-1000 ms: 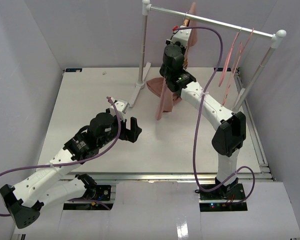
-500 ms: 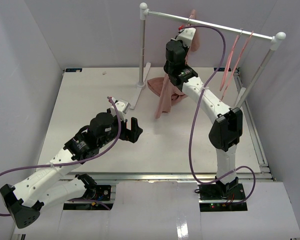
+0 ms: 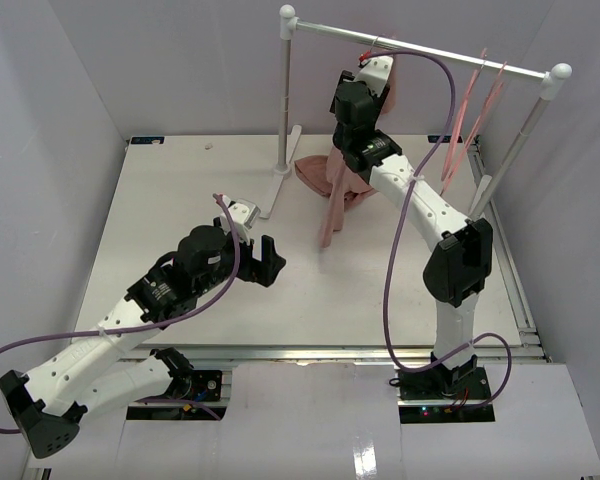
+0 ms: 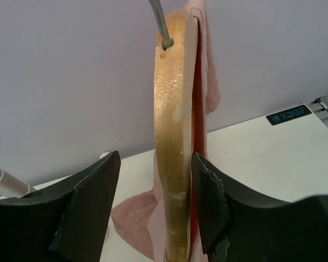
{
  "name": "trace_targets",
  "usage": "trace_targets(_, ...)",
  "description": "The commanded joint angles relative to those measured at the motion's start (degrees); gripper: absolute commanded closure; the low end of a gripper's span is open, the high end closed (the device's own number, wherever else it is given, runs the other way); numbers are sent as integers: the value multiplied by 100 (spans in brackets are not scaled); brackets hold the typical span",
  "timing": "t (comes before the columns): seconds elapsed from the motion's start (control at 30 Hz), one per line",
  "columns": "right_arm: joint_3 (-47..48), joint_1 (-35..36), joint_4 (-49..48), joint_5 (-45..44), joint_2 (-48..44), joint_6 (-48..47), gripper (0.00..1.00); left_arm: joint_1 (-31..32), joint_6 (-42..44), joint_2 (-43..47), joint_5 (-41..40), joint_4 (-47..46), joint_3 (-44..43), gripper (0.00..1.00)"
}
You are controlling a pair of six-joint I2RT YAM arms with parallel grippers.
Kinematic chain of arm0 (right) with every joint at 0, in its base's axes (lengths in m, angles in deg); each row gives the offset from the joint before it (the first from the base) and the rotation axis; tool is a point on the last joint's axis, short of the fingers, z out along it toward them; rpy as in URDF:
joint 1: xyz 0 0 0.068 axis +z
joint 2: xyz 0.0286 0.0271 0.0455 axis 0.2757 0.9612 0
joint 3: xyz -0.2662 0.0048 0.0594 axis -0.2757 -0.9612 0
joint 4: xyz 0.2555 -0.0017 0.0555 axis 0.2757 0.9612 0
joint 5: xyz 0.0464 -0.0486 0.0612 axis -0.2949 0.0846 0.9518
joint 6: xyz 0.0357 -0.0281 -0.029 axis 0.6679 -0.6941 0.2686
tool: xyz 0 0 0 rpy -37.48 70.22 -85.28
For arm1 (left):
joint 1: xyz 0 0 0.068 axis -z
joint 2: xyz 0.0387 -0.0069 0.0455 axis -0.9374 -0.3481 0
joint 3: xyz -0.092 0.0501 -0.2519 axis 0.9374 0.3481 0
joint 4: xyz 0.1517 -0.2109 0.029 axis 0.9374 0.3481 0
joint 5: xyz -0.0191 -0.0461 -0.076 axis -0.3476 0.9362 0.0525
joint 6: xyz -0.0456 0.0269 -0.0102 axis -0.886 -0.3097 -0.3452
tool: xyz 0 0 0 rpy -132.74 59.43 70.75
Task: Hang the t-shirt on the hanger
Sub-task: Place the hanger at the clothesline, then reset both arms
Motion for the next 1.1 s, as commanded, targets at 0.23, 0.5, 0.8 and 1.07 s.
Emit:
trace_targets(0.23,-89,169,1469,701,-1639,-253,10,-3,-363,247,979,-634,-404,2)
trace_targets(0.5,-1361,242,2678,1729,-3274,-55,10,-3,-717,-256,1338,-1934,-138,2)
trace_targets(0.8,-4574,251,1940,3383,-5732,86,10,2,-570,-803,1302,-2474,97,2)
trace_targets(1.07,-5911,278,1668,4870,-6594,131,10,23,-427,-332,825,-2415,447,2)
